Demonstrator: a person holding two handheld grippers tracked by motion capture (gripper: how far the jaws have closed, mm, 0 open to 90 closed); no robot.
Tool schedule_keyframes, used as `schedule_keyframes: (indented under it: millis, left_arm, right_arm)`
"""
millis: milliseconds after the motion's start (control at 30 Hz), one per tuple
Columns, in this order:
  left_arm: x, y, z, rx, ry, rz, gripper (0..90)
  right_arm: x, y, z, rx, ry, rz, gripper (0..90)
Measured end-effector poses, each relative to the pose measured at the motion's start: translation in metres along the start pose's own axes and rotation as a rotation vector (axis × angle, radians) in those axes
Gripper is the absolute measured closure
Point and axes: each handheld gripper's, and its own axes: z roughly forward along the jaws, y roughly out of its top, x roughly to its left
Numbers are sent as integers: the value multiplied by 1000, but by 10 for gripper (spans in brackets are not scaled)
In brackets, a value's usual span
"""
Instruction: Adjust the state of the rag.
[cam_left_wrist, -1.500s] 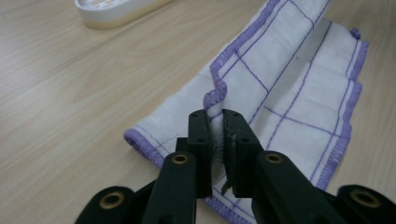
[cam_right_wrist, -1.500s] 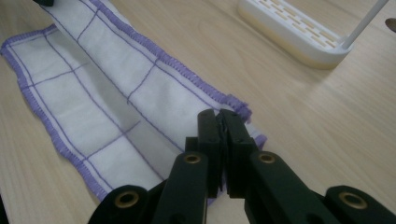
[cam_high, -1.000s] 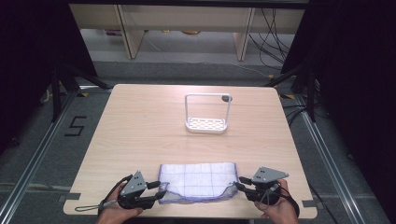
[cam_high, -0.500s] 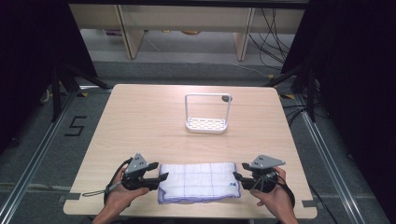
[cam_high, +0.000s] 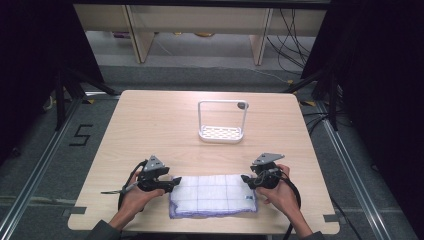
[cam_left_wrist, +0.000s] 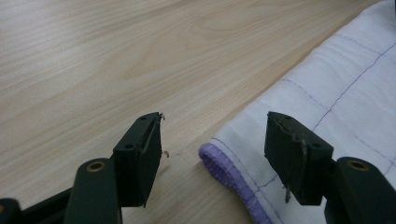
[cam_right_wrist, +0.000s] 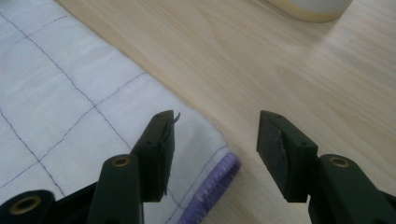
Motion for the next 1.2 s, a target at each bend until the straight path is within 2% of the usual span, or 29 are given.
schedule_keyframes:
  millis: [33,100,133,167,200,233,267,300,333,367,400,433,467,500,533,567,600,633,667,700,733,800,867,900,967,1000,1100,1167,1200]
  left_arm:
    - [1,-1,0,9,-4,14,364]
    - [0,-3,3,6,-2,5,371]
    - [0,-3,3,15,-6,8,372]
    - [0,-4,4,17,-7,16,377]
    - [-1,-5,5,8,-7,16,383]
    - [-1,-5,5,17,-5,39,387]
    - [-3,-5,6,11,-5,50,403]
    - [-4,-6,7,8,-6,51,425]
    - [-5,-6,7,9,-15,57,438]
    - [-6,-7,7,11,-14,72,484]
    - [-6,-7,7,19,-22,87,512]
    - [-7,-8,8,14,-24,91,533]
    - [-9,-8,8,11,-41,83,580]
    - [-8,-7,7,21,-44,98,616]
    - [-9,-7,7,18,-40,103,650]
    - [-11,-8,8,5,-47,97,699]
    - [-10,-7,7,16,-46,114,730]
    - [-10,-7,7,15,-46,117,756]
    - [-11,-7,7,5,-47,108,779]
    - [-10,-7,6,15,-46,120,795]
    - [-11,-7,6,15,-46,120,808]
    - [-14,-7,5,6,-46,108,828]
    - [-16,-7,1,14,-53,120,834]
    - [-19,-8,-2,11,-58,122,836]
    - [-24,-11,-9,17,-63,139,837]
    - [-27,-13,-12,14,-77,134,836]
    - [-34,-19,-21,17,-99,146,835]
    - [-40,-22,-25,9,-127,134,834]
    - [-42,-23,-26,17,-136,144,833]
  right_arm:
    - [0,0,1,1,-4,-4,477]
    - [0,-1,1,23,4,12,493]
    - [-1,-2,4,2,-4,-2,495]
    - [0,-2,4,17,0,14,497]
    - [-1,-2,4,31,-3,-2,505]
    - [-1,-2,4,45,1,12,513]
    - [0,-4,7,28,-12,7,521]
    - [0,-4,6,59,-6,-1,543]
    - [-1,-5,10,29,-12,-16,560]
    - [1,-5,8,57,1,-1,594]
    - [0,-5,9,63,4,-26,620]
    - [0,-5,11,40,-5,-45,635]
    - [2,-5,10,71,5,-28,658]
    - [2,-5,9,74,10,-16,689]
    - [3,-5,9,70,9,-3,727]
    - [3,-5,9,72,9,-8,764]
    - [2,-5,8,64,24,-26,798]
    - [2,-5,7,59,22,-30,820]
    - [1,-5,9,43,23,-55,832]
    - [1,-4,8,44,24,-68,841]
    - [2,-5,9,24,20,-65,848]
    - [0,-1,8,24,21,-91,855]
    - [0,3,8,0,12,-81,858]
    - [-2,6,6,13,16,-89,859]
    - [-5,14,9,4,3,-112,859]
    - [-5,17,12,-4,7,-94,859]
    - [-10,32,21,25,18,-117,859]
    - [-10,43,32,13,16,-130,860]
    - [-11,50,37,24,15,-151,860]
